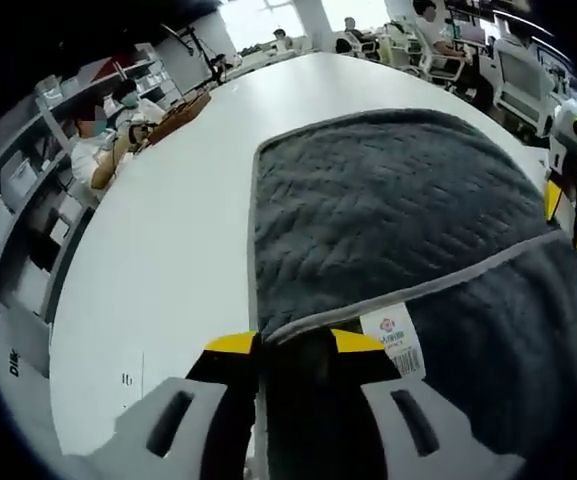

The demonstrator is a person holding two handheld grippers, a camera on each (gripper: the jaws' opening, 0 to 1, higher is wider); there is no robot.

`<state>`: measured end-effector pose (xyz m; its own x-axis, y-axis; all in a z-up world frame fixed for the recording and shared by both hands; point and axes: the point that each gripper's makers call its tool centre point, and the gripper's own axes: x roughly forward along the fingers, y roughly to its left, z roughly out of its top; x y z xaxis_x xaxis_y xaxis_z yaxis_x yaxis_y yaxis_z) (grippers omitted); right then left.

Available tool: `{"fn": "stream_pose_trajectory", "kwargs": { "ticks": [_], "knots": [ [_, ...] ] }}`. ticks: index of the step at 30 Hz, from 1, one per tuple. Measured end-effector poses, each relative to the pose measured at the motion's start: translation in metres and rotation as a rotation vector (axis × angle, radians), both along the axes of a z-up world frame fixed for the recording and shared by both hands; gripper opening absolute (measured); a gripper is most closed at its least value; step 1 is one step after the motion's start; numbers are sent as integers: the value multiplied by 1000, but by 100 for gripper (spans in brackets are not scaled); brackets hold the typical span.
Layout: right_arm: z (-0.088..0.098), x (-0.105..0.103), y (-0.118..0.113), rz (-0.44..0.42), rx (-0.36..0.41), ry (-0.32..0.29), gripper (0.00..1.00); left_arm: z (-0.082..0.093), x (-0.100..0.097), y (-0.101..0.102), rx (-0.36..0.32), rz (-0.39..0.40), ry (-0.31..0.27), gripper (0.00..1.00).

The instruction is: Open the folded towel by lifting each exposed corner and separating the folded layers until the towel lies flat within the target outline without major curled edges

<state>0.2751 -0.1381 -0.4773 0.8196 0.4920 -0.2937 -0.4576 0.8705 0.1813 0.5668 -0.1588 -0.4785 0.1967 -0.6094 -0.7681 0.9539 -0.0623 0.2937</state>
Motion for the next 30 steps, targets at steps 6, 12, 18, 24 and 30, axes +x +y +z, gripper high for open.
{"fn": "stream_pose_trajectory", "kwargs": {
  "ticks": [6,12,18,24,30],
  "knots": [
    [0,-2,-1,-3,21,12,23,-3,-4,1,-12,19,25,24],
    [4,-4,2,9,36,-2,16,-2,-4,6,3,46,14,7],
    [2,-4,2,8,35,1,18,0,-6,12,-2,51,3,2],
    [3,-4,1,6,27,-2,20,4,-7,11,15,10,-56,3],
    [3,-6,2,10,20,6,22,12,-8,6,42,-40,-109,12]
  ]
}}
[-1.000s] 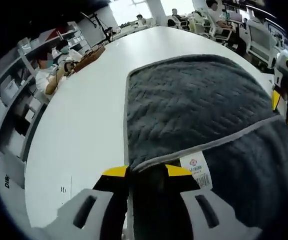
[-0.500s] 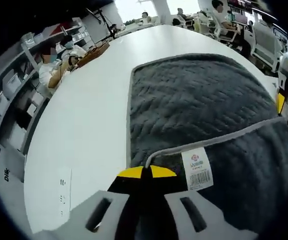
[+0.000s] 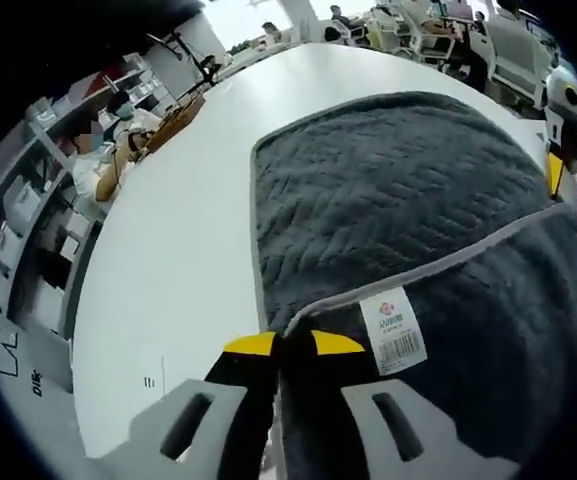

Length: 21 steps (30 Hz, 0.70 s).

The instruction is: Open the folded towel by lifting each exposed corner and separating the folded layers until the towel lies flat within the target outline without major curled edges

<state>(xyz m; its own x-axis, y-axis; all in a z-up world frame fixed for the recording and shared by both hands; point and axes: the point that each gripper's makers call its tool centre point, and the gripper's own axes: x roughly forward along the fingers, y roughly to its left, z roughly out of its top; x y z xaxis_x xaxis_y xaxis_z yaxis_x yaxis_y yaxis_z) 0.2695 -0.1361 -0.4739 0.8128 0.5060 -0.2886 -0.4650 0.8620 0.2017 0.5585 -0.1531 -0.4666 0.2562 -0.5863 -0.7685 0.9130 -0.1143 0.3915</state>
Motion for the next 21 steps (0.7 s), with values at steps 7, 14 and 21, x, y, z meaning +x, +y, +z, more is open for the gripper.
{"fn": "stream_pose_trajectory", "kwargs": {
  "ticks": [7,14,21],
  "knots": [
    [5,-1,-3,-3,-7,-13,22,0,6,-4,12,-10,-22,30],
    [8,1,-8,-11,-14,-19,22,-14,4,-8,56,-20,35,20],
    [6,1,-8,-14,-10,-13,22,-15,-10,-5,69,-27,53,12]
  ]
}}
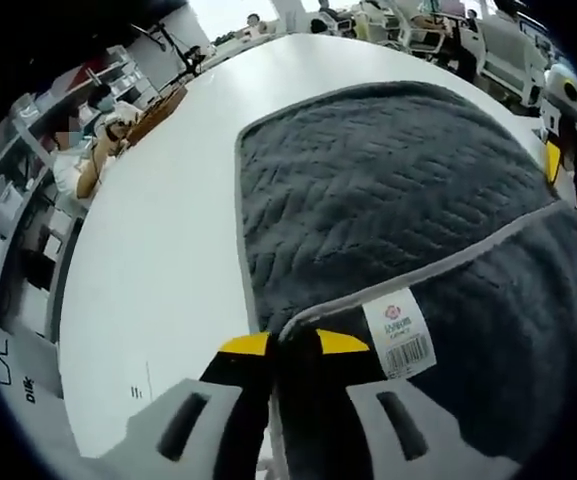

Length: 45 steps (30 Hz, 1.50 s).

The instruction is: Open the folded towel by lifting each exposed corner and separating the folded layers until the towel lies flat within the target outline without major curled edges

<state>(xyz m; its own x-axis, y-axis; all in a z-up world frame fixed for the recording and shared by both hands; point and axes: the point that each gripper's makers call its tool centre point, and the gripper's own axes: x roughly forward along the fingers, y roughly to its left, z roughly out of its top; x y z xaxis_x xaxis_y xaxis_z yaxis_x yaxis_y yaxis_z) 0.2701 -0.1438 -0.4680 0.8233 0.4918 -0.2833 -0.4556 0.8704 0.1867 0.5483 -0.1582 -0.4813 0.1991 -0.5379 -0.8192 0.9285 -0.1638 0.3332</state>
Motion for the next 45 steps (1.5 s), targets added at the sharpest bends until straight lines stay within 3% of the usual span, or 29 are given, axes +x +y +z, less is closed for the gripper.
{"fn": "stream_pose_trajectory", "kwargs": {
  "ticks": [4,6,12,16,17,21,30,33,35,45],
  "knots": [
    [-1,0,3,8,-2,4,22,2,-6,5,-11,12,-3,2],
    [0,0,3,8,-1,2,22,5,-8,7,-18,13,-7,2],
    [-1,-1,6,12,6,6,22,23,-13,16,-147,79,13,2],
    [-1,-2,10,18,11,-1,22,37,-10,32,-179,87,-3,2],
    [-2,-2,11,19,12,2,22,40,-21,36,-184,86,-10,2],
    [-4,-1,16,25,34,10,22,48,-27,46,-192,91,-37,2],
    [-3,1,18,11,34,0,22,65,-7,69,-265,138,-76,1],
    [1,3,19,10,101,7,19,68,-3,80,-267,152,-107,1],
    [0,4,19,7,86,2,20,69,-3,90,-255,159,-131,1],
    [-1,10,20,-22,107,1,19,81,-15,120,-329,196,-149,2]
  ]
}}
